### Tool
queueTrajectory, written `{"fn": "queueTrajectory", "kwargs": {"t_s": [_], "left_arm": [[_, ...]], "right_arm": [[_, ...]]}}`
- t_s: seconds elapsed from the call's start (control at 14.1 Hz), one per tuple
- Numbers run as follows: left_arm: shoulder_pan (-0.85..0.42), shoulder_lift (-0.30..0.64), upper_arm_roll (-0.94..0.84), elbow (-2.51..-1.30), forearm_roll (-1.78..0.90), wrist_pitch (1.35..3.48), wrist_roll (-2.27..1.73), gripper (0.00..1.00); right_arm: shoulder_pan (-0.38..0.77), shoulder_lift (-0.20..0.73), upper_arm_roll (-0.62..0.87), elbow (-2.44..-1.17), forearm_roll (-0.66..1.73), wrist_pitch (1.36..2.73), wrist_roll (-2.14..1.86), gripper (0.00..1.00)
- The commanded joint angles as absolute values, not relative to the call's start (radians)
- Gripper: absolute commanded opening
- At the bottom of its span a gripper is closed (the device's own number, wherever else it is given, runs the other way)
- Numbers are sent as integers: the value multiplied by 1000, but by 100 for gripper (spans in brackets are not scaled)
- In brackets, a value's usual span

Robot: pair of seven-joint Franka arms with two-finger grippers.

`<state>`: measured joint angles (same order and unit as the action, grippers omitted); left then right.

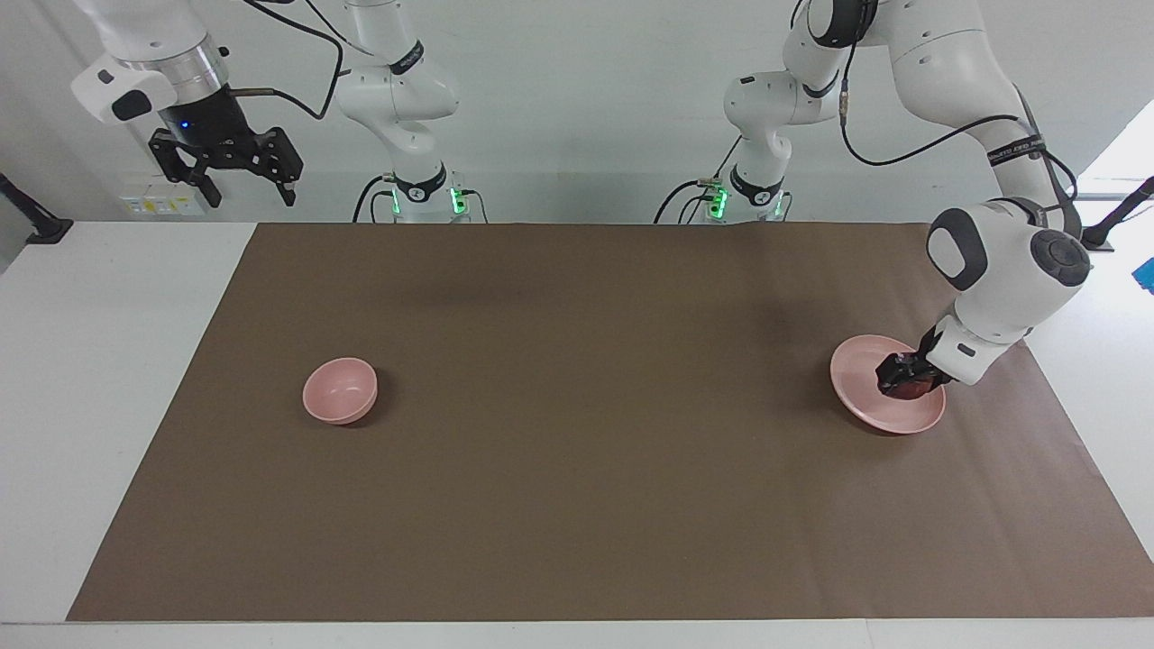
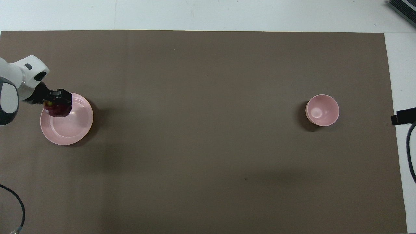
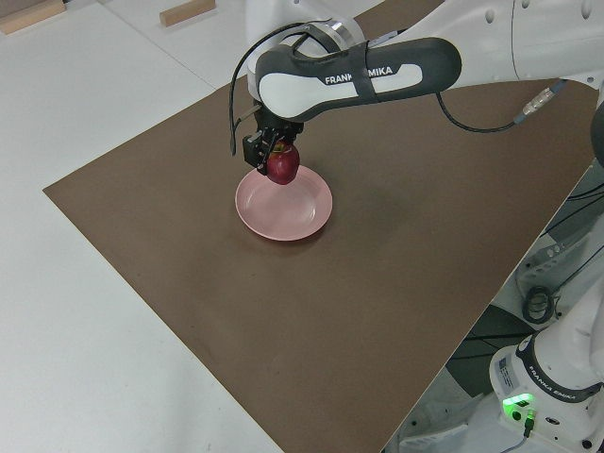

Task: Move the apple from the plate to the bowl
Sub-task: 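Reach the left gripper down over the red apple and grasp it, then lift the apple with the left gripper while the right gripper advances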

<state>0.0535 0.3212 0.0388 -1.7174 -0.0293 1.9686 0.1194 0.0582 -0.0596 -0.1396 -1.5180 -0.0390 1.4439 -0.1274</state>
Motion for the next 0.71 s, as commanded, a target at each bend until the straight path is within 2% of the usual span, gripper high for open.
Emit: {"fn": "queueTrajectory", "kwargs": {"t_s": [0.0,0.35,0.64], "left_arm": [[29,336,46,-1603,-11,1829,124,0],[26,330,29,-1436,-15,1567,124,0],[18,318,-21,-1424,-32,1506,107,0]], "right_arm": [[66,-75,-133,-1532,-35,1422,-149,100],[74,-83,-132,-1551,-22,1428,-265,100],[51,-101,-140,-1615,84,1479,-333,100]]}}
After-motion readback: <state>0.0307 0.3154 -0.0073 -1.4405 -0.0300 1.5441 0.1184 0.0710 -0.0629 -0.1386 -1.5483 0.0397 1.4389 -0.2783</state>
